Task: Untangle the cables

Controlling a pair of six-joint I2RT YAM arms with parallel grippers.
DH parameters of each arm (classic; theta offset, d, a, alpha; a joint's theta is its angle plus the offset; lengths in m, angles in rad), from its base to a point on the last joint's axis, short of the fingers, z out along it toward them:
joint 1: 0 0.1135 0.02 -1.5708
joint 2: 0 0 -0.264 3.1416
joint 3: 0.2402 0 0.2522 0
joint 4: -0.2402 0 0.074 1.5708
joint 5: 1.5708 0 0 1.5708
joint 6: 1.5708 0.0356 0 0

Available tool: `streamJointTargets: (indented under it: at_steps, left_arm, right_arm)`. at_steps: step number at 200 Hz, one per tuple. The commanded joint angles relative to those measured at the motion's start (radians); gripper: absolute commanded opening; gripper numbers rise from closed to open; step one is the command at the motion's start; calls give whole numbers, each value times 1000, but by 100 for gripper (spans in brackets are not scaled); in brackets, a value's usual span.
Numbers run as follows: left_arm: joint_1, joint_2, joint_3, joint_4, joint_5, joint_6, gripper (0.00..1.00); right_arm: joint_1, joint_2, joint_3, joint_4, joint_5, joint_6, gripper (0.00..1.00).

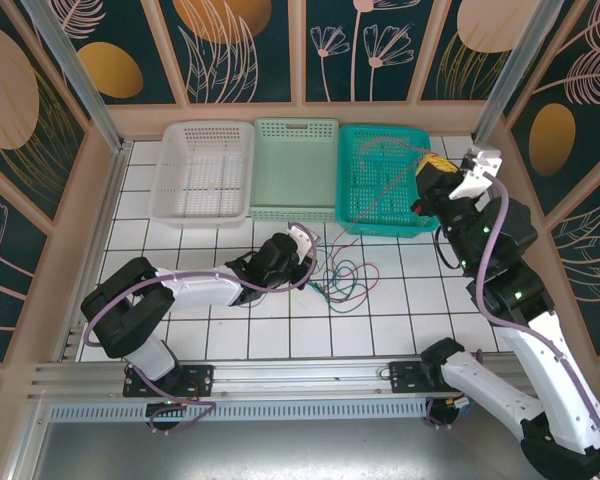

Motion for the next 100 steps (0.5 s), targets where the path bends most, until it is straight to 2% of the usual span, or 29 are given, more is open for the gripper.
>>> streamJointTargets:
  at_steps: [1, 38, 68, 100]
  left_arm:
    - [-1, 16, -11, -35, -37, 19, 0]
    - [0, 28, -10, -76, -94, 21, 0]
    - [0, 31, -21, -86, -113, 26, 0]
    - [-1, 37, -13, -72, -112, 24, 0]
  right_arm:
    - [-8, 5, 34, 51, 51, -31, 0]
    - [-11, -5, 29, 71, 126, -70, 0]
    - [-21, -9, 78, 80, 255, -172, 0]
    - [-25, 9, 57, 72, 214, -164, 0]
